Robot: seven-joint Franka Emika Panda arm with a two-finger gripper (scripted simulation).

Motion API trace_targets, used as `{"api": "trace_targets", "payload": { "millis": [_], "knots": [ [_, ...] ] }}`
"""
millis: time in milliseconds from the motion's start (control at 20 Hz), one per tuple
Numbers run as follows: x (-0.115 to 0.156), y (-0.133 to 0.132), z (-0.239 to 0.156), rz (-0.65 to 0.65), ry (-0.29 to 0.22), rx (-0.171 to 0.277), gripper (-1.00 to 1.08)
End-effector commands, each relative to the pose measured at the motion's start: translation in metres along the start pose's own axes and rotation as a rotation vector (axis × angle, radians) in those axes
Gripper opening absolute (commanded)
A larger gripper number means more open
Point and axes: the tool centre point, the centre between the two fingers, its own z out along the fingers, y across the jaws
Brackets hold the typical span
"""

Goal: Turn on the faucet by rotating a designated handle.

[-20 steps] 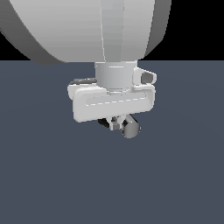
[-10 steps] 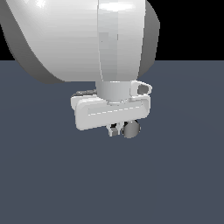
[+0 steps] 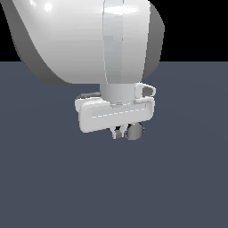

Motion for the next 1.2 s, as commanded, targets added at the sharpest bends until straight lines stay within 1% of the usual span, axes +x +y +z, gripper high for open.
{"api": "trace_targets", "payload": {
  "millis": [0,1150],
  "knots": [
    [0.002,0.017,0.0,0.01,0.005,-0.004,-1.0],
    [0.009,0.116,-0.001,0.01,0.005,-0.004,-1.0]
  ]
}}
